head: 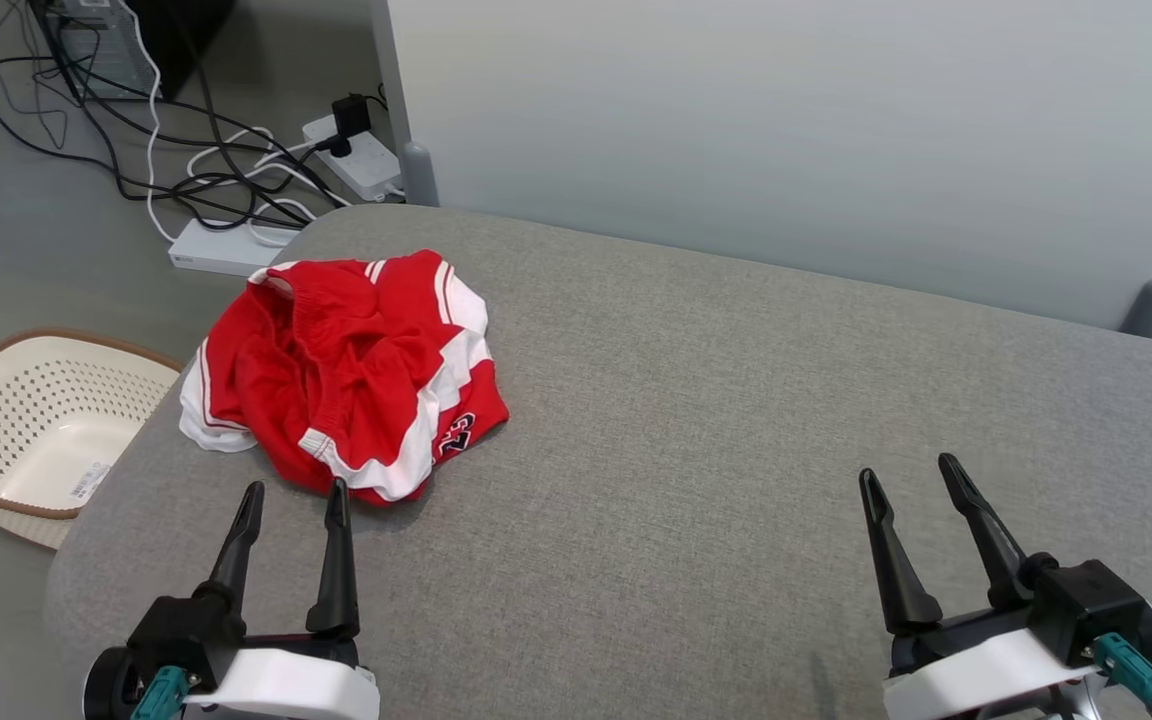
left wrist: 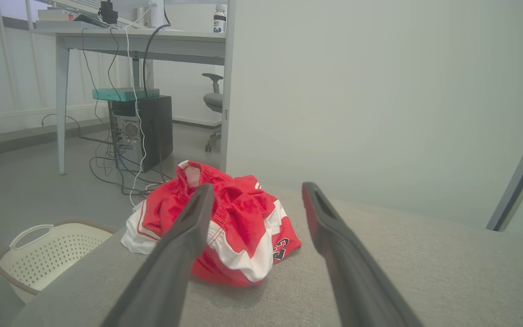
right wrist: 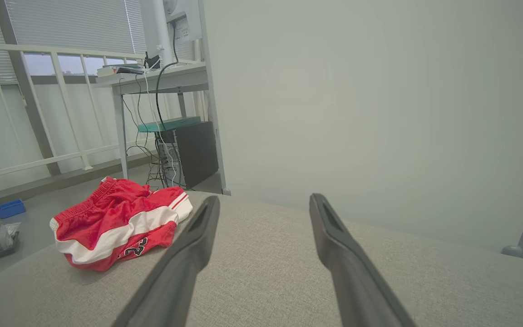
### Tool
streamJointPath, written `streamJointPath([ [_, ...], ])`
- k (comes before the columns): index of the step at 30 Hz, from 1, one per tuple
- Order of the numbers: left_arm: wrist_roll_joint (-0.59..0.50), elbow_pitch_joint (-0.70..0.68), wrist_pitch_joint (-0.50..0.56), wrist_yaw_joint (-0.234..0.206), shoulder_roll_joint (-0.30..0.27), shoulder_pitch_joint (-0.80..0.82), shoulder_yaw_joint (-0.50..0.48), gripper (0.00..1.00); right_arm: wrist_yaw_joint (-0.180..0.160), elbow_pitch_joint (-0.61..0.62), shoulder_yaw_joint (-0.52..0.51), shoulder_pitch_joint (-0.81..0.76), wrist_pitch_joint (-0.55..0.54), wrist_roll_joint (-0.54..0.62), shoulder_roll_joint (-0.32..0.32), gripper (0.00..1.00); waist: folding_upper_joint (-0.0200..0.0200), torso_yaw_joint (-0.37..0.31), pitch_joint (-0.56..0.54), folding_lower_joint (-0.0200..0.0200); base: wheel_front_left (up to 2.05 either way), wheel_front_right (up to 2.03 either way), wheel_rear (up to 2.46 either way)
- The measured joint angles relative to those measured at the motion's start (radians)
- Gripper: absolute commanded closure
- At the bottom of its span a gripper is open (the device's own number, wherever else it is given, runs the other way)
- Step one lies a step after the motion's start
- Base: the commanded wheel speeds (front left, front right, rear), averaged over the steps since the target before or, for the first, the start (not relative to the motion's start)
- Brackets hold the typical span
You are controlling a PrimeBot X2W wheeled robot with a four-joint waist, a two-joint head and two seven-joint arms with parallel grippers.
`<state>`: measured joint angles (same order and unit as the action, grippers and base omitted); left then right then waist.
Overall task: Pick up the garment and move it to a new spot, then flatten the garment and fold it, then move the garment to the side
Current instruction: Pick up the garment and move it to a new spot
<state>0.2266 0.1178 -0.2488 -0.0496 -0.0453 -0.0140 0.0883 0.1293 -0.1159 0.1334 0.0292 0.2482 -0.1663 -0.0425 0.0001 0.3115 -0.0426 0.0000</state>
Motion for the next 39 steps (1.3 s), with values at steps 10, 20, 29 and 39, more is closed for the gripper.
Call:
streamJointPath([
  [10, 0.061, 0.075, -0.003, -0.006, 0.0, 0.001, -0.013, 0.0, 0.0, 0.0, 0.007, -0.004, 0.0, 0.0, -0.011, 0.0, 0.0, 0.019, 0.009, 0.0, 0.0, 0.0, 0.0],
  [20, 0.146, 0.255, -0.003, -0.067, 0.002, 0.147, 0.0, 0.0, 0.0, 0.006, 0.023, 0.006, 0.0, 0.0, -0.043, 0.0, -0.0001, 0.001, 0.076, 0.0, 0.0, 0.0, 0.0],
  [29, 0.252, 0.421, -0.003, -0.066, 0.015, 0.334, -0.057, 0.0, 0.0, 0.012, 0.043, 0.076, 0.0, 0.0, -0.086, 0.0, 0.0, -0.05, 0.18, 0.0, 0.0, 0.0, 0.0],
  [39, 0.281, 0.705, -0.003, -0.117, 0.011, 0.514, -0.173, 0.0, 0.0, 0.014, 0.069, 0.128, 0.0, -0.011, -0.098, 0.0, 0.0, -0.123, 0.26, 0.0, 0.0, 0.0, 0.0],
])
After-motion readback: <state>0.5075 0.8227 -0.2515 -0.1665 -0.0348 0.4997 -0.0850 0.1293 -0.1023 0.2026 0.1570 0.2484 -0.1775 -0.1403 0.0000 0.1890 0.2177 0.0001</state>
